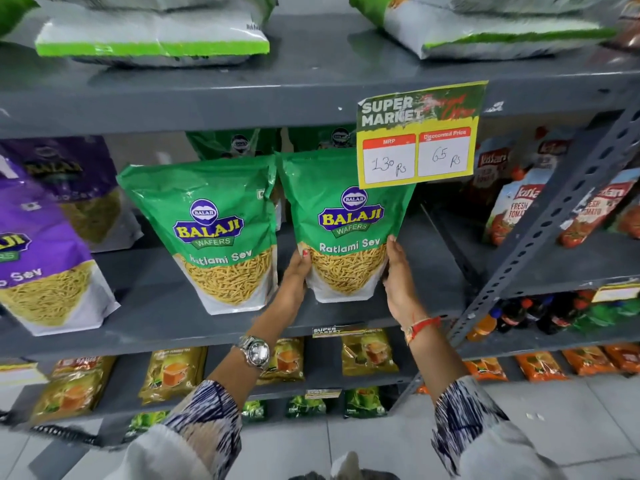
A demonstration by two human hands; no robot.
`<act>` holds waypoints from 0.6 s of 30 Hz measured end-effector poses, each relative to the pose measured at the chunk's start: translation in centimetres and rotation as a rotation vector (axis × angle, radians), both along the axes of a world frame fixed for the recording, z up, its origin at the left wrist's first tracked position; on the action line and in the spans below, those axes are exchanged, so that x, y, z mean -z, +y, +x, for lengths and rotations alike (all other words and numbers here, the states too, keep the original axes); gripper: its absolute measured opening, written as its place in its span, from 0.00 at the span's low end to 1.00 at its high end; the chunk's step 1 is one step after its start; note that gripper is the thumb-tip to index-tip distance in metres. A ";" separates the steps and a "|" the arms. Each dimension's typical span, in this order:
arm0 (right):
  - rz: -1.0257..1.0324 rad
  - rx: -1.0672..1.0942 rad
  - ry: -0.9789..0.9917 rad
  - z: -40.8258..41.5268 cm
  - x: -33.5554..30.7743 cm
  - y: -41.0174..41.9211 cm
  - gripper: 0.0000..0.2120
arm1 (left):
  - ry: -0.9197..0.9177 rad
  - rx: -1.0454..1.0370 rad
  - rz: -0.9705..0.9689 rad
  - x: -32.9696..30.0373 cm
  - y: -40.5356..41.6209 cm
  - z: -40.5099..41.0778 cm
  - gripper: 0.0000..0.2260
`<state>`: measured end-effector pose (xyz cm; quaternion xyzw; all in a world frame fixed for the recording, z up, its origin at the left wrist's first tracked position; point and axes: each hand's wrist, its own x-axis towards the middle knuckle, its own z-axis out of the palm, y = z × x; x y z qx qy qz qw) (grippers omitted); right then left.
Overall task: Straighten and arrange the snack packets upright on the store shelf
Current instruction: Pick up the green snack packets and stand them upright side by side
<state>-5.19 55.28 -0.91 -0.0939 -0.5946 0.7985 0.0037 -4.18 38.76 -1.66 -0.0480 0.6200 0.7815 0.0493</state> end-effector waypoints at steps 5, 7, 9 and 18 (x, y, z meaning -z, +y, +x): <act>0.003 0.018 -0.015 -0.1 -0.1 -0.2 0.19 | 0.012 0.027 -0.043 0.2 0.3 0.5 0.18; -0.005 0.015 -0.018 0.0 0.2 -0.2 0.20 | 0.013 0.026 -0.057 0.3 0.0 0.5 0.16; 0.021 0.022 -0.021 0.2 0.5 -0.4 0.22 | 0.018 0.028 -0.074 0.4 -0.2 0.6 0.12; 0.034 0.023 0.006 0.4 1.0 -1.3 0.23 | 0.000 0.038 -0.150 1.5 -1.6 0.3 0.15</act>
